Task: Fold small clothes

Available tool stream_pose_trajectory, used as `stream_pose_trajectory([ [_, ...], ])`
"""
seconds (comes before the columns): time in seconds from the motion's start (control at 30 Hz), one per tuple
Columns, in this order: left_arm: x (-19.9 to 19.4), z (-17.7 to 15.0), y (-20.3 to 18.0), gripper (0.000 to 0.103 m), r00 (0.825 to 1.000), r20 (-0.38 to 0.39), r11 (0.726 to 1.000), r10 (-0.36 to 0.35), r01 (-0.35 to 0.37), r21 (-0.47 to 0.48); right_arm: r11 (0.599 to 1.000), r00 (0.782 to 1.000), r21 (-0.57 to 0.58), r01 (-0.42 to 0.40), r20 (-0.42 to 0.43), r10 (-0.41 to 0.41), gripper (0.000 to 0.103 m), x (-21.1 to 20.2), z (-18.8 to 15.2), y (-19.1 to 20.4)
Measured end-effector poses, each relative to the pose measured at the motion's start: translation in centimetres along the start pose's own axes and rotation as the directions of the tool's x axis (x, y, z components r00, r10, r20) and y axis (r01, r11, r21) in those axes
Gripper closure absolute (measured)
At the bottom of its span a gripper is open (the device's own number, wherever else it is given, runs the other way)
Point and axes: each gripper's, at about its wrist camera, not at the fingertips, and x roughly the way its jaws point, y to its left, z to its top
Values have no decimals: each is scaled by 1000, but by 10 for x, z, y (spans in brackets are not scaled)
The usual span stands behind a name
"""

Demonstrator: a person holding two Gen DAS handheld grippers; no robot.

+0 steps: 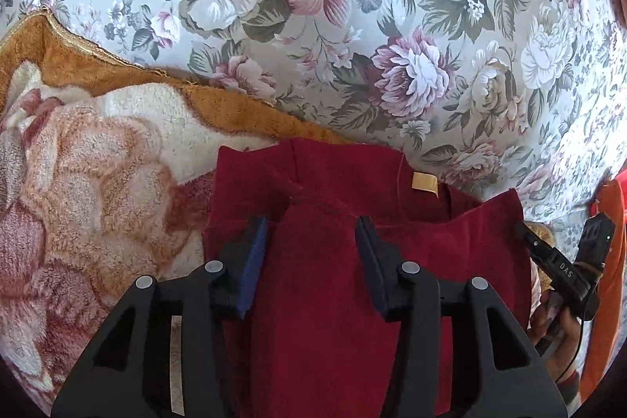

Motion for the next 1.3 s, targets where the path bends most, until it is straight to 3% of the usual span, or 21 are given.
stream_pose_trajectory([
  [0.13,13,-2,-15,61,1000,-8,998,10,-10,62,999,1000,-45,9,-28,-10,57,11,0,7],
  [0.17,16,-2,-19,77,1000,-16,997,13,-11,77,998,999,-63,16,-33,-18,74,13,0,10],
  [0.23,16,0,-26,88,1000,-17,994,13,-11,107,993,999,-105,49,3,-49,95,7,-1,17],
  [0.37,-7,15,-32,91,999,54,989,-4,-4,147,994,994,-107,35,102,-24,95,-21,5,25],
  [0.47,-12,38,-29,91,995,95,991,27,-40,130,997,990,-64,36,137,-27,96,-32,12,19],
  [0.6,14,58,-31,91,996,71,991,54,-62,118,993,987,-26,114,116,-111,95,-10,13,12],
  [0.67,32,59,-31,91,997,59,992,54,-60,108,986,986,-31,163,44,-161,96,15,8,9],
  [0.73,45,58,-29,88,999,13,994,40,-41,97,981,981,-18,192,3,-192,93,23,4,6],
  [0.83,36,54,-24,83,999,26,994,45,-47,95,976,975,-15,219,51,-218,71,-5,0,11],
  [0.87,27,52,-22,77,998,38,994,51,-54,99,975,974,-36,221,65,-219,70,-18,-4,16],
  [0.9,16,49,-21,63,998,45,993,52,-57,103,977,977,-57,206,66,-202,70,-28,-9,21],
  [0.97,-14,35,-18,47,997,81,993,19,-28,112,985,991,-114,131,38,-127,70,-46,-27,34],
  [1.03,-38,19,-18,45,995,101,990,-7,-7,138,981,994,-158,113,12,-112,70,-60,-51,43],
  [1.1,-60,-5,-14,42,995,101,987,-21,5,160,972,988,-176,152,0,-155,70,-72,-78,41],
  [1.23,-70,-56,-5,38,998,58,989,-31,23,143,975,982,-126,184,-12,-187,62,-85,-110,17],
  [1.3,-62,-80,-1,38,999,32,991,-6,2,131,990,991,-71,119,-47,-122,62,-77,-124,7],
])
